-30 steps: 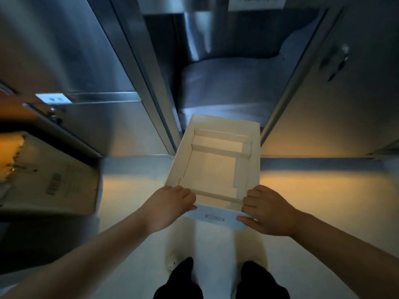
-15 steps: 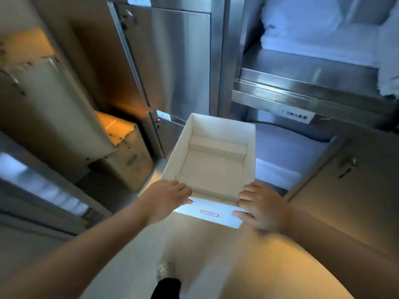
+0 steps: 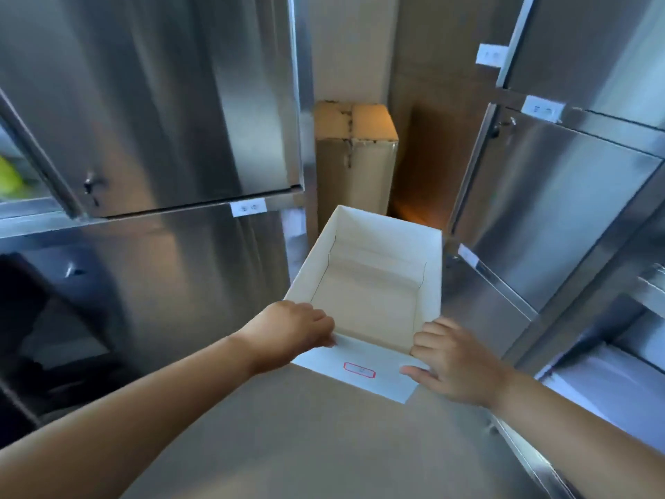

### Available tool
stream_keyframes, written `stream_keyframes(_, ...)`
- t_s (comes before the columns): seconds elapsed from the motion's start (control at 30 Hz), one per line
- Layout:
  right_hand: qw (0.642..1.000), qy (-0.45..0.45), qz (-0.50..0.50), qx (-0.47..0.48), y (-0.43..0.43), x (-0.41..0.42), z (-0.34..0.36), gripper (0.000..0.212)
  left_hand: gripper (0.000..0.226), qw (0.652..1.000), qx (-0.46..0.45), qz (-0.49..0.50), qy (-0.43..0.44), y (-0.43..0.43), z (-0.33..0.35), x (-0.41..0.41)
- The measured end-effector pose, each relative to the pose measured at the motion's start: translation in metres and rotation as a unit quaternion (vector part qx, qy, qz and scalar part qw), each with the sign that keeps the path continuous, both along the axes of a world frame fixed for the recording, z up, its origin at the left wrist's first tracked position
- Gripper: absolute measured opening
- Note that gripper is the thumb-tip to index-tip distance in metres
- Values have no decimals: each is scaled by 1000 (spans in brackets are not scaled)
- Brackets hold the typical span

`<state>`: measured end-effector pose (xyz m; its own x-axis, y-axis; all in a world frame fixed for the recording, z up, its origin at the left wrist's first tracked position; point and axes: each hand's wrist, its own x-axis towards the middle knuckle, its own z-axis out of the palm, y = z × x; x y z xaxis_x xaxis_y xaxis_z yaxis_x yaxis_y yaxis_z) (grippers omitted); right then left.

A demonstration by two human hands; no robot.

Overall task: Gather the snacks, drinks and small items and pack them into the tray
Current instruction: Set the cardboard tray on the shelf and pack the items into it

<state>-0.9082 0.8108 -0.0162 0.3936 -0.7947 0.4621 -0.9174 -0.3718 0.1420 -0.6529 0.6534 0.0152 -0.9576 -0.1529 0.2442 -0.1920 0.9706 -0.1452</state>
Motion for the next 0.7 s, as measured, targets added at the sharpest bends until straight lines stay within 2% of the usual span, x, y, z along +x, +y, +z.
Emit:
stream_keyframes(0.2, 992, 10, 125, -10, -104, 118, 17, 46, 27, 990, -43, 131, -27, -36, 17, 147)
stream_keyframes(0.47, 965, -7, 261, -30, -224, 283, 32, 44, 24, 952, -9, 294, -81, -83, 31, 325)
stream_keyframes(0.63, 945, -8, 324, -38, -280, 369, 33, 40, 27, 927, 4, 364, -90, -102, 39, 408)
stream_keyframes(0.7, 938, 4, 343, -41, -299, 398, 35, 39, 22, 927, -23, 366, -84, -106, 42, 432)
